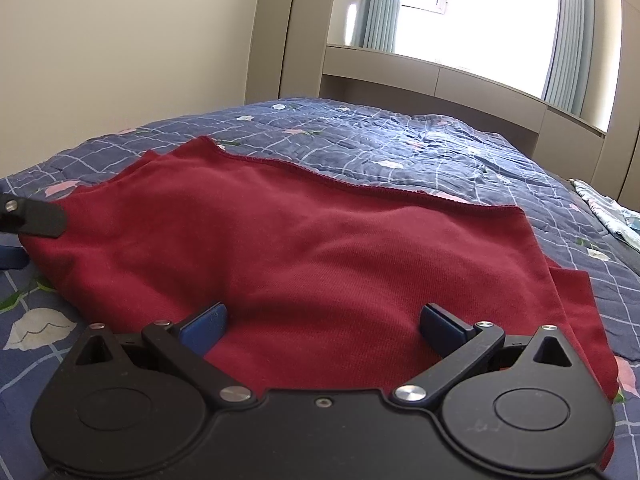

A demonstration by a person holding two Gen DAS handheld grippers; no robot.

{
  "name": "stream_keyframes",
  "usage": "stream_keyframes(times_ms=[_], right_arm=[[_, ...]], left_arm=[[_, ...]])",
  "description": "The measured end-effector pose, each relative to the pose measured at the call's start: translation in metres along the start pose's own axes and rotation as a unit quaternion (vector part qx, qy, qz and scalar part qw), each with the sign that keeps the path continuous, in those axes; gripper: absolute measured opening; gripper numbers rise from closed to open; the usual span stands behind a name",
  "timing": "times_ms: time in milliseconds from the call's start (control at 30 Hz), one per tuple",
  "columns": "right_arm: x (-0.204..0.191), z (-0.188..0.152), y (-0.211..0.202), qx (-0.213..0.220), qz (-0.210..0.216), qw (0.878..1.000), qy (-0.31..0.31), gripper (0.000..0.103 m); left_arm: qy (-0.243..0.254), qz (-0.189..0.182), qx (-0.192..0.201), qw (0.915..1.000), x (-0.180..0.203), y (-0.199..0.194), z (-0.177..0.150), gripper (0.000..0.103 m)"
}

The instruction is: Fold small clothes

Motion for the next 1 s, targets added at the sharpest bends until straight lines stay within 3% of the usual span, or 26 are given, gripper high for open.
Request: stream_keyframes(times_ms=[267,367,700,933,1000], right_arm=[[0.0,0.0,-0.006,0.011,-0.003,1.0,0.001,0.102],[0.007,0.0,-0.012,0.011,0.01,1.0,0.004,0.102],[0.012,-0.01,-0.021,0.015,-0.005,1.0,-0.014,0.102],[0.012,-0.011,-0.022,0.022,-0.006,1.0,-0.01,0.102],[0.012,-0.011,-0.022,0.023,-0.007,1.0,-0.01,0.102]], left_arm=[[0.014,0.072,-0.013,0.9972,0.019,0.022,-0.001,0.103],[0.021,0.074,-0.016,0.9969,0.02,0.023,-0.002,0.103],[0.033,0.075,-0.015,0.9965,0.021,0.022,-0.006,0.103],[-0.014,0.066,0.009,0.9977,0.012,0.019,-0.001,0.102],[-0.041,0.062,0.031,0.9967,0.007,0.013,-0.001,0.097]])
Point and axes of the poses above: each gripper's, at about its wrist camera, not at the fingertips, and y roughly the way its jaws point, x to its right, z to its top, the point moved 1 cm from there along y, roughly the way its jaws point, and after that the axes turned 14 degrees about -z, right-handed, at the moved point
